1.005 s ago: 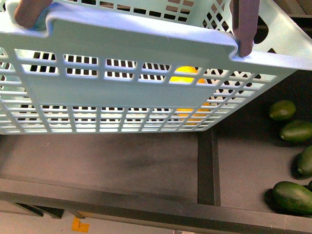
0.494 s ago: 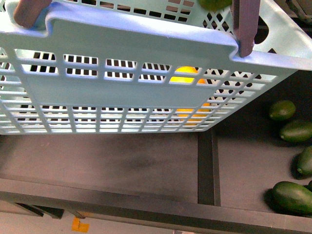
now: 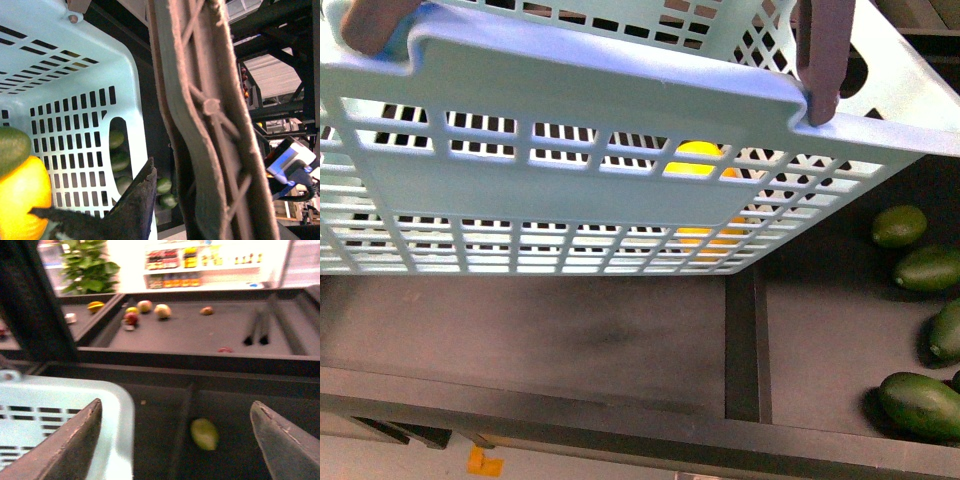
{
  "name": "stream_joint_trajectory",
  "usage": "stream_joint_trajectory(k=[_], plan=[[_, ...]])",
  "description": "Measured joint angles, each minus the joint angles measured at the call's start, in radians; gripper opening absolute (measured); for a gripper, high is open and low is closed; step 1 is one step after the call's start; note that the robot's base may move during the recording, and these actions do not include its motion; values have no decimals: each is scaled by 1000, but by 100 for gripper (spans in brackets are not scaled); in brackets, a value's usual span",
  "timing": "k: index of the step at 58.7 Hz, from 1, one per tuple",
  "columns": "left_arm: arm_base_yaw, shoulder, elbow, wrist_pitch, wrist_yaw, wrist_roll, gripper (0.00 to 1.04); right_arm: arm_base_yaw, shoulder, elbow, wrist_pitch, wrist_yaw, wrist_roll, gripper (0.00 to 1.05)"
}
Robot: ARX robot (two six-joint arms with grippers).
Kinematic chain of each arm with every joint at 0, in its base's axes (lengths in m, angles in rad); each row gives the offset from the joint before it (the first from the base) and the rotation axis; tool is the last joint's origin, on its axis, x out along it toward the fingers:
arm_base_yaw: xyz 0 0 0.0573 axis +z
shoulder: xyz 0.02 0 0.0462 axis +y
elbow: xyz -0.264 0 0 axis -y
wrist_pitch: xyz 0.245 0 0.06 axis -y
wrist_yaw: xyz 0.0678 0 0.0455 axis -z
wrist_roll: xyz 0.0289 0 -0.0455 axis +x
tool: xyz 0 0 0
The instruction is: Pick mango and avocado into basket
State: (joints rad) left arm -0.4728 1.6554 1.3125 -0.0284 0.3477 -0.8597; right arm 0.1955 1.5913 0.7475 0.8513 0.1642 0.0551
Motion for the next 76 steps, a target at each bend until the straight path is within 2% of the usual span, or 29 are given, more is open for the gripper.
stream_joint_trajectory(k=[11, 28, 40, 43, 48, 54, 60, 76], plan=[[3, 0, 0, 0, 0, -5, 27, -39, -130, -208, 71, -13, -36, 48], [2, 0, 0, 0, 0, -5, 27, -89, -299, -419, 99, -61, -48, 3], [3, 0, 0, 0, 0, -5, 27, -127, -470, -558, 72, -99, -51, 2], [3, 0, 0, 0, 1, -5, 27, -164, -509, -583, 55, -156, -52, 2], [3, 0, 0, 0, 0, -5, 27, -190, -570, -615, 24, -158, -52, 2], [3, 0, 0, 0, -1, -4, 27, -192, -637, -645, -13, -162, -52, 2], [3, 0, 0, 0, 0, -5, 27, -192, -649, -688, 28, -162, -52, 2], [3, 0, 0, 0, -2, -2, 27, -192, -833, -729, -124, -162, -52, 2]])
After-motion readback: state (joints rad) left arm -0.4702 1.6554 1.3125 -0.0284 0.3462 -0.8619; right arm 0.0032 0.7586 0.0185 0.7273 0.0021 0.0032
